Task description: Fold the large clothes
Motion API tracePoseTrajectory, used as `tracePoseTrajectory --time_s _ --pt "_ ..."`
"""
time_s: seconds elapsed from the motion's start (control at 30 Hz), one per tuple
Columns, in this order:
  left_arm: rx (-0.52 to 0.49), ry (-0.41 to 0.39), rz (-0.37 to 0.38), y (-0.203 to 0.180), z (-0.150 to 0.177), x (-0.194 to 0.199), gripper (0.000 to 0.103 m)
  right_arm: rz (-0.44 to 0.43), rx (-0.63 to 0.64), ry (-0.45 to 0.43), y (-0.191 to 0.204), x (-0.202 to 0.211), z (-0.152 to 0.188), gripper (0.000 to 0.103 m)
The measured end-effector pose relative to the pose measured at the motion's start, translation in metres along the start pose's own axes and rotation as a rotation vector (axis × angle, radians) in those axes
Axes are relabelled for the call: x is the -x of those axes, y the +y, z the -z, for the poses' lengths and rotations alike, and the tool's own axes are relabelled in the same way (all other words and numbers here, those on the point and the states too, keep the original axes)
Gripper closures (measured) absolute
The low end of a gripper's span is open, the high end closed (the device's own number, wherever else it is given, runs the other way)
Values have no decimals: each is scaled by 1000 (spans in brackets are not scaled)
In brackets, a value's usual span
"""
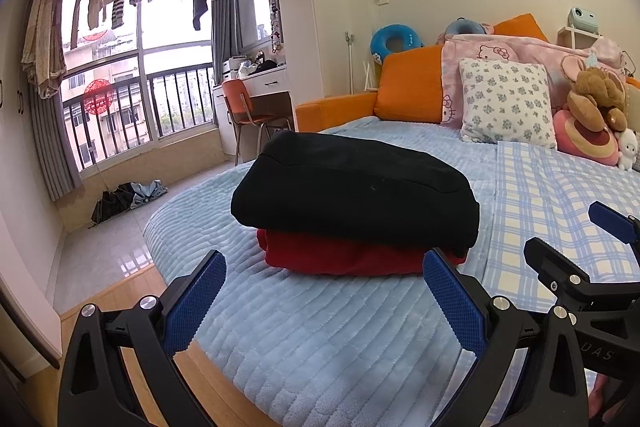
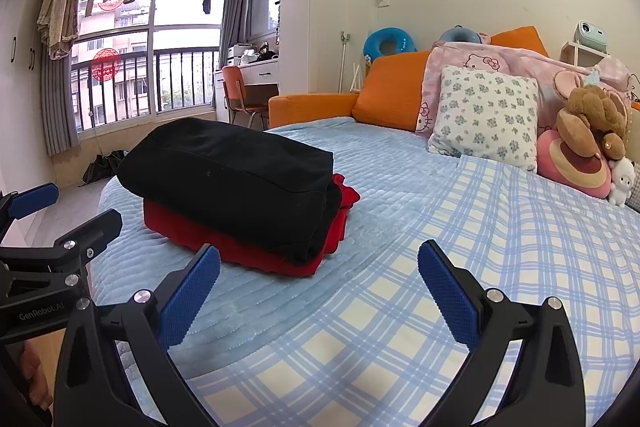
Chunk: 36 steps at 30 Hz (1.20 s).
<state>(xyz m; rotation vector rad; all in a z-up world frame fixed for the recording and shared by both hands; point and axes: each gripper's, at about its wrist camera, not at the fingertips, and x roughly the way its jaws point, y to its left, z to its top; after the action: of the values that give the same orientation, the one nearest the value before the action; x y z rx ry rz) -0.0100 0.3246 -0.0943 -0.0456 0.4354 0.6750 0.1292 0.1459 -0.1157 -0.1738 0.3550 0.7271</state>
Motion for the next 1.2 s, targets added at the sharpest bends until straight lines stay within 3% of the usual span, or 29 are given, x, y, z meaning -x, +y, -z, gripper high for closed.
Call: tracePoseTrajectory --time_s 1.2 --pt "2 -35 -11 4 1 3 3 18 1 -7 1 -1 -1 5"
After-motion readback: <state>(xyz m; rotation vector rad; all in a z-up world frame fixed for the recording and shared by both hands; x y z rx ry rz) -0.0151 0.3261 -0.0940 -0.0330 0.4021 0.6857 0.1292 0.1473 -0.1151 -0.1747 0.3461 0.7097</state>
